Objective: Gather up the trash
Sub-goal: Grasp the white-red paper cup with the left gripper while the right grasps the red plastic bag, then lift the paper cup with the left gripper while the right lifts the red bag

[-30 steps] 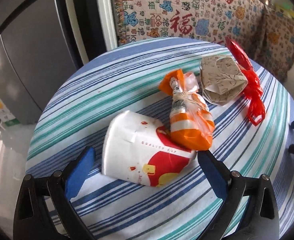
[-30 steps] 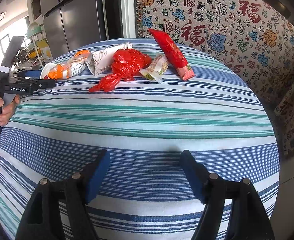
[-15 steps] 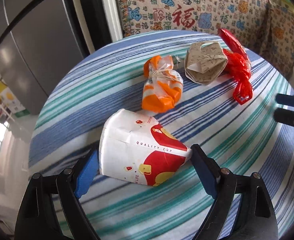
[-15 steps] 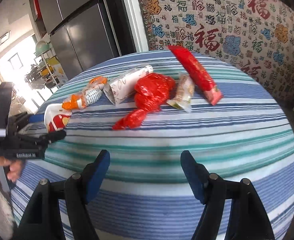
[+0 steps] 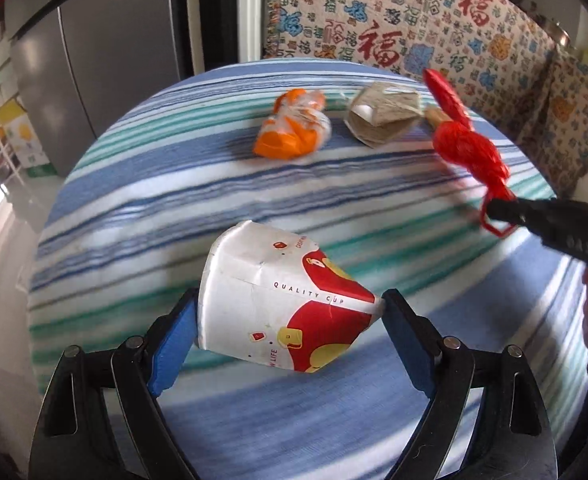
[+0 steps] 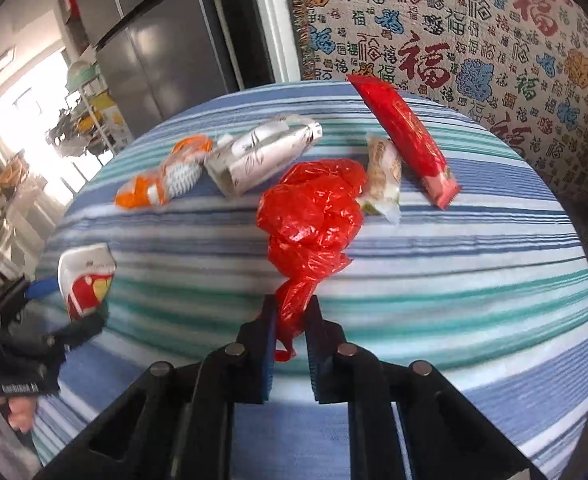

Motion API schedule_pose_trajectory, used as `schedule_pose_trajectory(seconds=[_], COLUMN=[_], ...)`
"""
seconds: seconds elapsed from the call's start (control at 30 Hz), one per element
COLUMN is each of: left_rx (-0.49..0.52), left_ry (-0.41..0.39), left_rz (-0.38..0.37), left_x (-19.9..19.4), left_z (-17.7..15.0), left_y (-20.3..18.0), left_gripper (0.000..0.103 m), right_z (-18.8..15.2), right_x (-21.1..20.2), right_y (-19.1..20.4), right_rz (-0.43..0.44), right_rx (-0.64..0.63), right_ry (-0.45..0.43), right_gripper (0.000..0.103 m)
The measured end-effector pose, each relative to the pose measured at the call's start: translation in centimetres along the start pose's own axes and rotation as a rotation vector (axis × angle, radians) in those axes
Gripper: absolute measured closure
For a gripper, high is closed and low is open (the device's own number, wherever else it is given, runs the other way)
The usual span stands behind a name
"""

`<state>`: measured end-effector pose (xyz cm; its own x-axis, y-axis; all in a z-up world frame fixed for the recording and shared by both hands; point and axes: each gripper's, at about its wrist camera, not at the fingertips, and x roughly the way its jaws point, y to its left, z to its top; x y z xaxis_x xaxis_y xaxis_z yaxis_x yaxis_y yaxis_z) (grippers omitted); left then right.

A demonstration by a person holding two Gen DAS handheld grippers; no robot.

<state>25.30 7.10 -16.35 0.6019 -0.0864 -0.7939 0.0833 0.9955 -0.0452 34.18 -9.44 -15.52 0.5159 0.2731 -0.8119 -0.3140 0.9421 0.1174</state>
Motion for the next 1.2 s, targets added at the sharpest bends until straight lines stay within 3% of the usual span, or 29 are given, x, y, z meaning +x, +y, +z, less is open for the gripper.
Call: schedule_pose_trajectory(seconds=[0.07,0.17,0.2,0.27,0.3,0.47,0.6,0.73,0.93,0.97,1.0,1.03,1.1,1.2], left_rx=[0.006,0.018,0.019,0.018,0.019,0.045,0.052,0.072,0.004,0.003,0.005,0.013,0.023,0.024], left_ry=[0.014,0.025,0.026,0.028,0.030,-0.023,-0.051,-0.016,0.013,0.014,0.010,0.002,-0.008,-0.028], left_rz=[-0.045,-0.084,-0.093,-0.110,-0.116,-0.130,-0.125,-0.045,-0.030,-0.032,-0.033,-0.036,-0.053,-0.073], left_x=[-0.3,-0.9,-1.2,-1.6,-1.8,-3.2,-3.3,-1.5,0.0,0.0,-0.2,-0.4,-0.8,-1.3], left_z=[-0.6,-1.0,-1.1,-1.3,-1.4,-1.0,-0.3,-0.2,0.0,-0.1,-0.2,-0.3,-0.4,-0.6], left_y=[-0.7,-0.9,-0.7,-0.1,0.1,0.4,-0.2,-1.3,-0.1,-0.1,-0.1,-0.2,-0.3,-0.5], left_gripper=[0.005,0.004,0.004,0.004,0.004,0.004,0.003,0.003,0.004,0.005,0.012,0.025,0.030,0.051], right_z=[-2.0,-4.6,-5.2,-6.0,-6.3,-6.4,-5.6,-4.4,-3.4,-3.4,-3.4,-3.5,-3.6,-3.8], right_x=[-1.4,-3.1,-3.4,-3.7,-3.8,-4.1,-5.7,-6.7,-4.1,-3.8,-3.5,-3.5,-4.2,-5.8], right_y=[-0.9,-2.3,-2.7,-3.4,-3.5,-3.2,-3.0,-3.1,-2.8,-2.6,-2.6,-2.6,-2.8,-2.9], right_rz=[-0.021,-0.077,-0.082,-0.068,-0.059,-0.072,-0.044,-0.040,-0.039,-0.050,-0.057,-0.061,-0.064,-0.066], right_rx=[-0.052,-0.084,-0.083,-0.056,-0.052,-0.105,-0.047,0.005,0.029,0.027,0.026,0.029,0.043,0.038], right_ry=[0.021,0.011,0.004,-0.002,-0.006,-0.025,-0.107,-0.193,-0.135,-0.118,-0.099,-0.087,-0.097,-0.131], right_gripper=[0.089,0.082,0.062,0.031,0.029,0.030,0.030,0.030,0.030,0.042,0.070,0.069,0.070,0.071])
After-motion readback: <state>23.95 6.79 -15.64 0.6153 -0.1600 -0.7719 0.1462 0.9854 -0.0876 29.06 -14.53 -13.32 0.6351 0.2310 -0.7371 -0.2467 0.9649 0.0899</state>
